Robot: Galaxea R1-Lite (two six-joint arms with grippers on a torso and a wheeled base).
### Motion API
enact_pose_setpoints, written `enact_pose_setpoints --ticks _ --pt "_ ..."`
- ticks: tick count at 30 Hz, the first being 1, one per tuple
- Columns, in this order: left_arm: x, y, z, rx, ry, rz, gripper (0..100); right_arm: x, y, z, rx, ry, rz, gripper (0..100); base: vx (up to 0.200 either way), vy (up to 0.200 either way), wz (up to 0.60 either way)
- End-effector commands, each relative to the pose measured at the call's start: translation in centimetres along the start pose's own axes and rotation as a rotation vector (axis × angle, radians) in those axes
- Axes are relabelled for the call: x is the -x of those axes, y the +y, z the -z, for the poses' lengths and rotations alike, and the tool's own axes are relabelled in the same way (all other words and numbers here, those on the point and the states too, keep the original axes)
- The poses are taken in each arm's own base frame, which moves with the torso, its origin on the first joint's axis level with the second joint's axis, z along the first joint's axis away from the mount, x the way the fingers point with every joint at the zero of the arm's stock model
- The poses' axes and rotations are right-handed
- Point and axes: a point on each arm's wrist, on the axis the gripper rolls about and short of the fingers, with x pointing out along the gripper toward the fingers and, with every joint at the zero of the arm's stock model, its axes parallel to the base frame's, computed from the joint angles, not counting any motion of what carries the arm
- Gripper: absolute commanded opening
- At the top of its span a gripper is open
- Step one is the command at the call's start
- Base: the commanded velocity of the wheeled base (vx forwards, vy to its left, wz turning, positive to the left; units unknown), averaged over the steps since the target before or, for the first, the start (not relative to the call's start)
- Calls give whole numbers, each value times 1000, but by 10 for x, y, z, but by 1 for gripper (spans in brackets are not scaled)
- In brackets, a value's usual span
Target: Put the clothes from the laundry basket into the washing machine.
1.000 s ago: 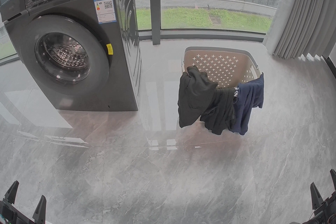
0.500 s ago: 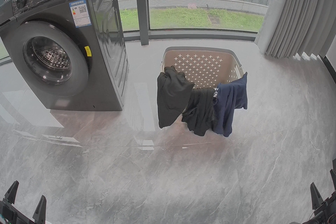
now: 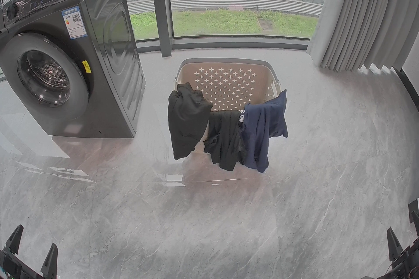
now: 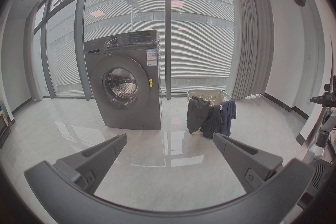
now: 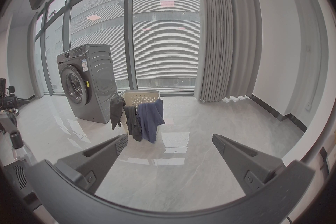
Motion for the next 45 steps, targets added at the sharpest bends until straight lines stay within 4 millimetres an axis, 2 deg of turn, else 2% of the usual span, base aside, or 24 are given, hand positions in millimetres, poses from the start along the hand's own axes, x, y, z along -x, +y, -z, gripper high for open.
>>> enact_pose_setpoints --ticks 1,4,23,35,41,45 --pt "0 0 5 1 0 -1 100 0 0 5 1 3 0 100 0 0 0" --pt "0 0 5 3 0 -1 100 0 0 5 1 3 0 100 0 0 0" --pt "0 0 5 7 0 -2 100 0 0 5 1 3 0 100 200 0 0" --pt "0 0 5 7 0 -1 100 0 0 5 1 3 0 100 0 0 0" --pt "0 0 5 9 0 -2 100 0 0 5 1 3 0 100 0 -200 0" --pt "0 0 5 9 1 -2 100 0 0 5 1 3 0 100 0 0 0"
